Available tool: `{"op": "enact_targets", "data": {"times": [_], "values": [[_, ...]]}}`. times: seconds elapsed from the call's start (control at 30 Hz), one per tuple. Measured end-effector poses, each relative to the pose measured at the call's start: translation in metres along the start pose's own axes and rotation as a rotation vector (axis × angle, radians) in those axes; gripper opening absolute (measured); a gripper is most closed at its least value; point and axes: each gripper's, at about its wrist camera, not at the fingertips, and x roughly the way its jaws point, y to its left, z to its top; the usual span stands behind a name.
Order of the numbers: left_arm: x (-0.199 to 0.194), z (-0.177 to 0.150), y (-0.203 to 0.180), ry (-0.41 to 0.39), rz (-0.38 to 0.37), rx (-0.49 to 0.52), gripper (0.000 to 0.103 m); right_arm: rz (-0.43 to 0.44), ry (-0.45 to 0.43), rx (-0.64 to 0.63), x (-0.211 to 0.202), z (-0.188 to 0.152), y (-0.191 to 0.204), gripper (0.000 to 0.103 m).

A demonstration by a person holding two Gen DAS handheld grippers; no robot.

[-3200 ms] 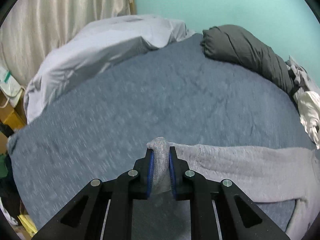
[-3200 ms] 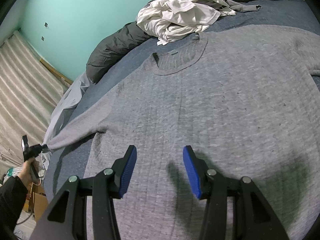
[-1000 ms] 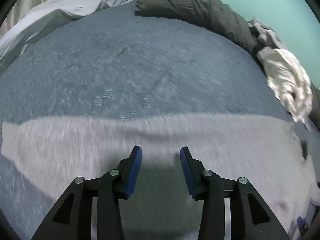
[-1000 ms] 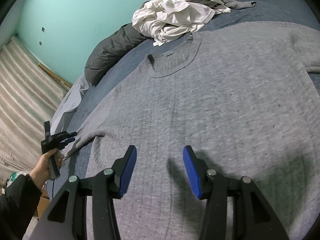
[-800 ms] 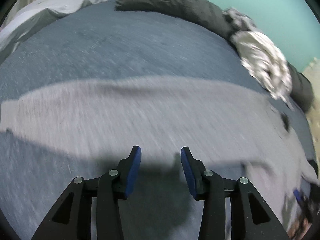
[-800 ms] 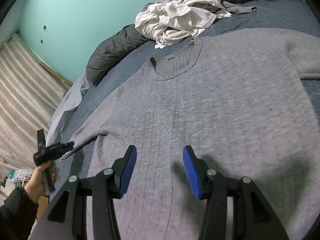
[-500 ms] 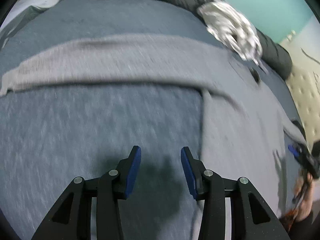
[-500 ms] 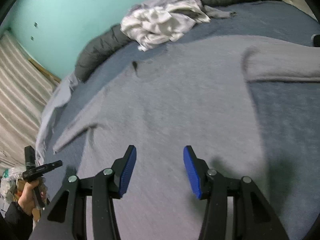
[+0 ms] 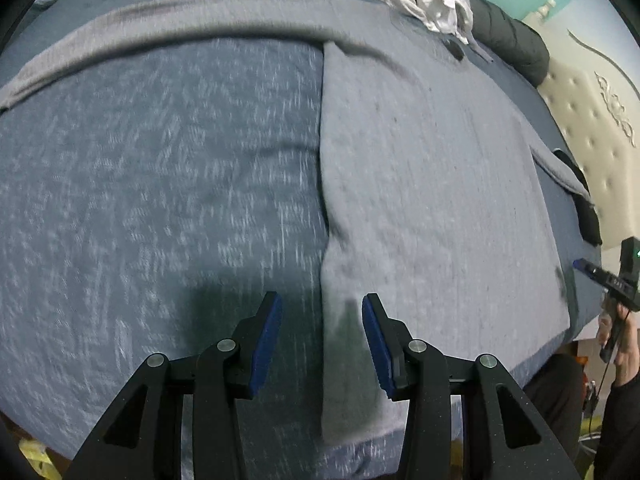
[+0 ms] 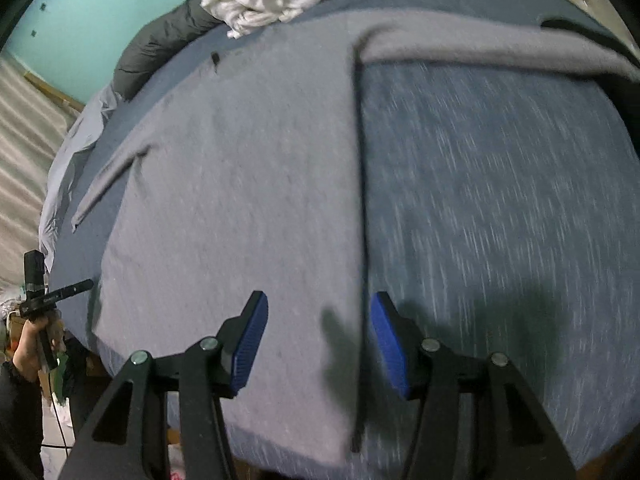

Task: Fold clothes
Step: 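Pinch the folded edge at the hem with the left gripper while the right gripper pinches it too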

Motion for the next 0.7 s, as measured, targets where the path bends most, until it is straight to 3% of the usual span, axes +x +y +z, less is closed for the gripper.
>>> {"op": "enact_targets", "data": {"times": [0.4,0.53,0.6,0.63,0.7], "values": [[0.008,-0.030,-0.007,0.032,0.006,-0.001,0.046,0.024,0.008,0.048,0.008,-0.047,-0.001,0.055],[0.011,-0.038,-0.009,0.041,-0.006,0.008,0.044,0.084,0.008,0.057,0.012,-0.052,0.000,0.053],[0.012,-0.040,-0.010,0.047,-0.011,0.017,0.027,0.080,0.008,0.056,0.015,-0.054,0.002,0.034],[0.012,-0.041,-0.011,0.050,-0.008,0.025,0.015,0.077,0.004,0.050,0.015,-0.055,0.003,0.030],[0.010,-0.042,-0.012,0.048,-0.004,0.036,0.011,0.069,-0.009,0.035,0.013,-0.057,0.006,0.012]]}}
